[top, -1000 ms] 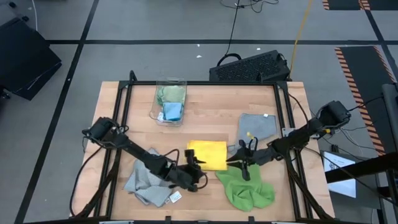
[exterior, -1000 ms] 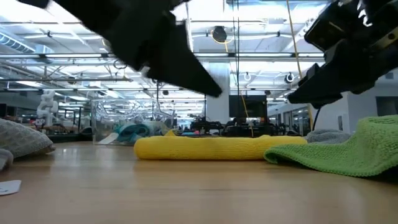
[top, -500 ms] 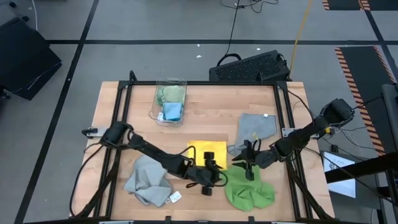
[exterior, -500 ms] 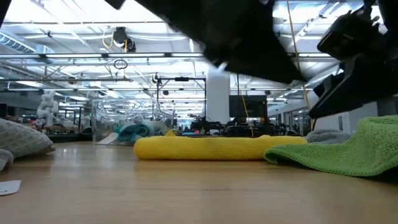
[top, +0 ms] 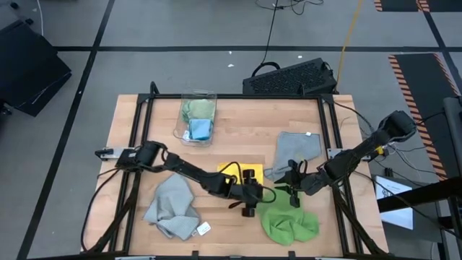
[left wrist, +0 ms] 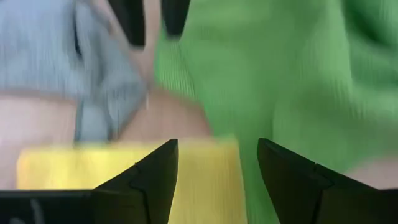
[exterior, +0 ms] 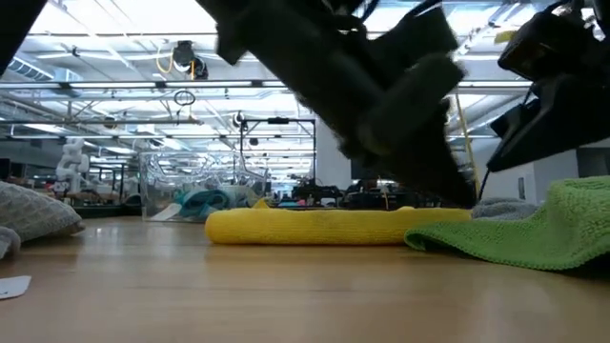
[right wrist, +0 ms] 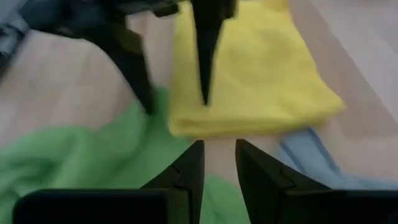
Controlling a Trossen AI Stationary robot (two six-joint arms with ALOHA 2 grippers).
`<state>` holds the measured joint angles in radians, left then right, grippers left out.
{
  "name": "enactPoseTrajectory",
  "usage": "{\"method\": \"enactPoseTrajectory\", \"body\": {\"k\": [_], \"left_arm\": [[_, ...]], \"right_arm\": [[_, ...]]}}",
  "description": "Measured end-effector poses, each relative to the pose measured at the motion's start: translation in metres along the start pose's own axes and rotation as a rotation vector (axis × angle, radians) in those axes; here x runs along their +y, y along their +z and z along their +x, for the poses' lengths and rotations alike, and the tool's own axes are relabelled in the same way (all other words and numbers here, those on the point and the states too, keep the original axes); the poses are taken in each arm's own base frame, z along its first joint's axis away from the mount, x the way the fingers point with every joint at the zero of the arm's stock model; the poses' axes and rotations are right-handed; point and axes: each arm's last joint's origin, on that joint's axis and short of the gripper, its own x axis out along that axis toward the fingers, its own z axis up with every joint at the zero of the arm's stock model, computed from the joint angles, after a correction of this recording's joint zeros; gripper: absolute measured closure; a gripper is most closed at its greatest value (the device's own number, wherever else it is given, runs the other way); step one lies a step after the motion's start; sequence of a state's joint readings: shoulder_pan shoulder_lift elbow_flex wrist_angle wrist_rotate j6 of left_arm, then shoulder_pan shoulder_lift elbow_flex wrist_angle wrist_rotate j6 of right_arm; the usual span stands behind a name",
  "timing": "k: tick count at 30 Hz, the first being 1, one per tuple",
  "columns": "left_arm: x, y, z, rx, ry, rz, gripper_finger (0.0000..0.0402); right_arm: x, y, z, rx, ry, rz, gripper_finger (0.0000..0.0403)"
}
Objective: Fold microfiber towels
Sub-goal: Fold the yellow microfiber cloth
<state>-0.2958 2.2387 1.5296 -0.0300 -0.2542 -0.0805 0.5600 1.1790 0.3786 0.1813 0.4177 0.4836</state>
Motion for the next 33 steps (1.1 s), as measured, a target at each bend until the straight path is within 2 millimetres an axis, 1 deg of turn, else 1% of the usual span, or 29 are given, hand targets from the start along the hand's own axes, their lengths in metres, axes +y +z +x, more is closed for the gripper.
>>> {"method": "enactPoseTrajectory", "body": {"k": [1,3,5,12,16,19,23,24,27,30,33], "left_arm": [[0.002,0.000,0.004,-0.009,-0.005,-0.013,0.0182],[0.003,-0.008,0.005,0.048,-0.006,-0.001,0.0185],[0.003,-0.010,0.014,0.016,-0.014,-0.013,0.0191],[0.005,-0.016,0.019,0.050,-0.020,-0.043,0.0234],[0.006,-0.016,0.019,0.050,-0.011,-0.060,0.0276],[0.007,-0.016,0.018,0.050,-0.002,-0.055,0.0317],[0.006,-0.014,0.015,0.048,-0.001,-0.053,0.0379],[0.005,-0.014,0.014,0.051,-0.002,-0.048,0.0388],[0.003,-0.010,0.007,0.059,-0.009,-0.050,0.0383],[0.005,-0.003,-0.003,0.057,-0.007,-0.073,0.0371],[0.006,0.003,-0.011,0.049,0.005,-0.087,0.0373]], "right_arm": [[-0.001,-0.001,-0.002,0.003,-0.001,-0.002,0.0318],[0.000,0.002,-0.004,-0.007,0.004,-0.002,0.0318],[-0.002,0.000,-0.007,0.011,-0.001,-0.015,0.0318],[-0.003,0.002,-0.011,0.002,0.001,-0.031,0.0318],[-0.002,0.004,-0.012,-0.016,0.010,-0.047,0.0318],[-0.002,0.005,-0.011,-0.030,0.013,-0.053,0.0318],[-0.002,0.006,-0.009,-0.064,-0.033,-0.087,0.0317],[-0.002,0.006,-0.008,-0.067,-0.044,-0.094,0.0316],[-0.002,0.007,-0.004,-0.079,-0.057,-0.114,0.0299],[-0.002,0.010,0.002,-0.109,-0.058,-0.120,0.0272],[-0.001,0.010,0.010,-0.129,-0.059,-0.166,0.0242]]}}
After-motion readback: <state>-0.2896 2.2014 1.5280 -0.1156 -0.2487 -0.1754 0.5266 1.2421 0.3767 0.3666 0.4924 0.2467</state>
